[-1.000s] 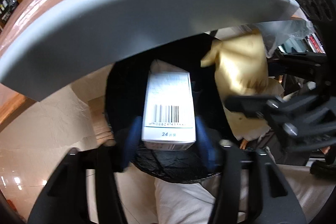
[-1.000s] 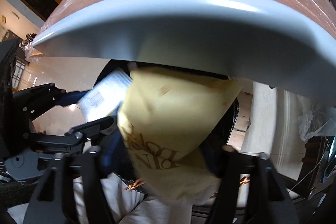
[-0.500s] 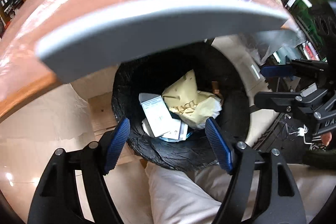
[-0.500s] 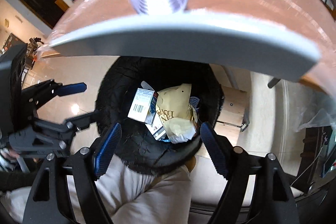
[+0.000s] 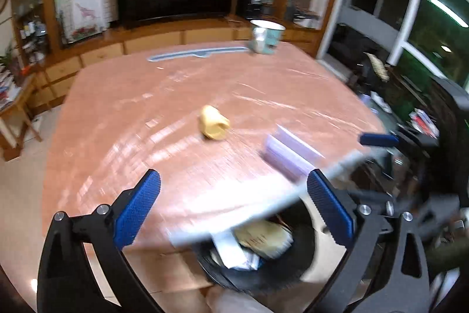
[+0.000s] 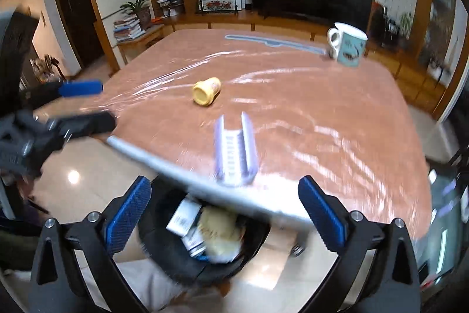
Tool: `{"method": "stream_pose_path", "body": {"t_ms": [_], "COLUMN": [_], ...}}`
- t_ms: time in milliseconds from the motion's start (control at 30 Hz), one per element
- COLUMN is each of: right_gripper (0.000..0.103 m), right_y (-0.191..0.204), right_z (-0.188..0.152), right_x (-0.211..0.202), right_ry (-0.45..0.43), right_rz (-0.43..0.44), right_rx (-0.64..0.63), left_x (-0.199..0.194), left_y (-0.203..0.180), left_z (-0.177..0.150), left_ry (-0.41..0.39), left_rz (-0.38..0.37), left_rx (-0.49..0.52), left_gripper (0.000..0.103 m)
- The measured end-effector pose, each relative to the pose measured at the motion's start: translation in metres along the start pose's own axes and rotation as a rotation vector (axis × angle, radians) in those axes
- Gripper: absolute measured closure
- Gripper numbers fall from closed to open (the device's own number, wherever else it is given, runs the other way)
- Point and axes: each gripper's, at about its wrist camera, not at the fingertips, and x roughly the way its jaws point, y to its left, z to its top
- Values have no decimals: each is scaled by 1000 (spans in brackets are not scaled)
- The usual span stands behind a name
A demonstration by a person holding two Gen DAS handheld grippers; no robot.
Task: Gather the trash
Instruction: 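Grasp the lavender hair roller with the right tool while the left tool grasps the yellow cap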
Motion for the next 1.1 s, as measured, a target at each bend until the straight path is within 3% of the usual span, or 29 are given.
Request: {"method": "stream_pose_path", "body": {"t_ms": [200, 433, 667, 900, 1000, 1100], "right_gripper": [4, 5, 14, 25, 30, 38], "right_y": [-4, -4, -7, -8, -7, -8], "right_z": [18, 22, 25, 28, 30, 32], "right_x": [48, 72, 79, 89, 91, 90], "right_ry": [71, 119, 135, 154, 155, 151], "right_rz": [18, 14, 23, 34, 27, 18], "right_rx": [29, 22, 27, 24, 23, 26], "left_x": [57, 99, 116, 123, 124, 126], "left_y": [26, 24, 21, 19, 19, 18], "left_z": [28, 38, 41, 40, 40, 39], "left_ry": [82, 152, 165, 180, 182, 188], "left_rz": [0, 54, 83, 93, 92, 90], "left_rx": [-99, -51, -16, 8, 8, 12], "left_gripper": [2, 2, 3, 16, 17, 26]}}
